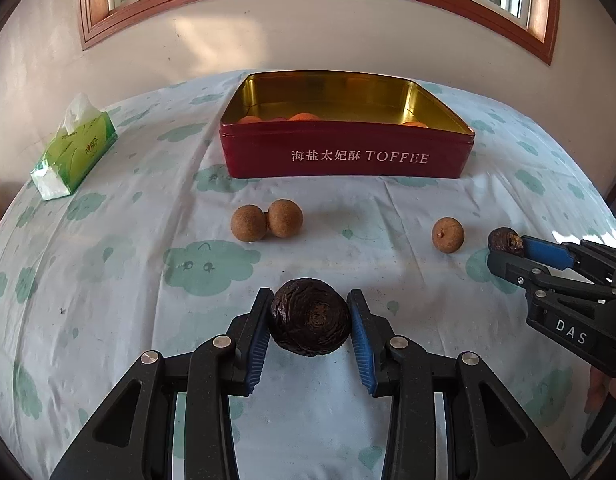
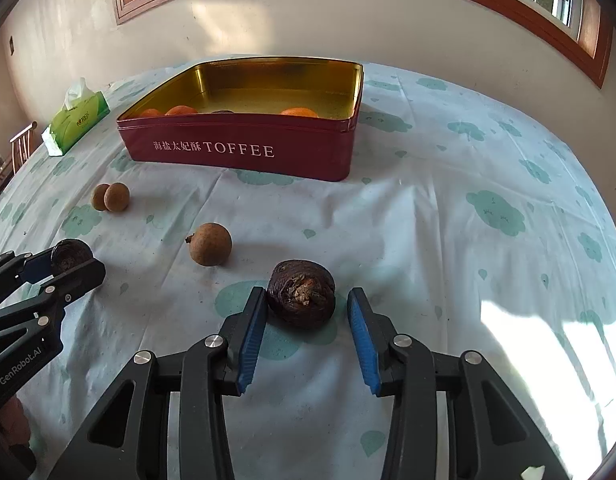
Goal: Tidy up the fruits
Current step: 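Close right tool on wrinkled brown fruit while left tool holds its fruit, then carry both wrinkled brown fruits into tin with both tools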
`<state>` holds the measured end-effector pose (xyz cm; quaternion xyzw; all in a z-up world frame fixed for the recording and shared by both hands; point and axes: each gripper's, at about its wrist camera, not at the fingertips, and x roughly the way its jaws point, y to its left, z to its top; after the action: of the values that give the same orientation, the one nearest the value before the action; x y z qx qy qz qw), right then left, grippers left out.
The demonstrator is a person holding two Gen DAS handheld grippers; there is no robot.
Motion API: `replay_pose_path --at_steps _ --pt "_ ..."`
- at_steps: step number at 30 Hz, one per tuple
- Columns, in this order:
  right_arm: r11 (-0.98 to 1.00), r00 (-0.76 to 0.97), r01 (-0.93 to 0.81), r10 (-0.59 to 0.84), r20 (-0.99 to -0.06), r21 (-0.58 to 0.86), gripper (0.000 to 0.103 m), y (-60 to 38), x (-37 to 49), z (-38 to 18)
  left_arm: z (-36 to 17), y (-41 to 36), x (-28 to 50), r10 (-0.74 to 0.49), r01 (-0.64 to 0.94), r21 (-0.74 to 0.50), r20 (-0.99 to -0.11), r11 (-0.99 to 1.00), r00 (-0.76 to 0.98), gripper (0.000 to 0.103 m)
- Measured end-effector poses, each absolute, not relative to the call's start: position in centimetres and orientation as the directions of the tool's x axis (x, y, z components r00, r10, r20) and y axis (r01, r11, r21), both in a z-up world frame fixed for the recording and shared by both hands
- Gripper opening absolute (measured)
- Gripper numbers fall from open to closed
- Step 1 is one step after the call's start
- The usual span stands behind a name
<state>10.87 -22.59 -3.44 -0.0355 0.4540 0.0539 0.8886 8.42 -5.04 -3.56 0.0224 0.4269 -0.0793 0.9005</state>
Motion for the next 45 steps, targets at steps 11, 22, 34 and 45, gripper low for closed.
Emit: replay_pose_path --at_steps 11,22,34,45 --pt "0.993 0.591 -0.116 0.062 -0.804 -0.009 0.039 -22.64 10.74 -3.41 -3.84 -4.60 8.02 -0.102 0.149 -0.009 -0.769 0.989 0.632 0.039" --pt "0.995 0.604 -0.104 0.061 -0.795 -0.002 0.039 -22.78 10.58 -3.46 -4.20 -4.60 7.88 -0.088 0.134 -0.003 -0.770 0.991 0.632 0.039" --pt "0.995 0.617 -0.095 0.059 -0.785 0.000 0.037 -22.88 10.46 -3.55 -4.26 -4.52 7.96 -0.086 0.132 -0.003 -0.770 0.991 0.632 0.039" --pt "0.997 0.621 -0.078 0.051 -0.782 0.003 0.032 -23.12 10.39 -3.52 -4.29 -4.49 7.96 -0.092 0.130 -0.012 -0.770 0.991 0.631 0.039"
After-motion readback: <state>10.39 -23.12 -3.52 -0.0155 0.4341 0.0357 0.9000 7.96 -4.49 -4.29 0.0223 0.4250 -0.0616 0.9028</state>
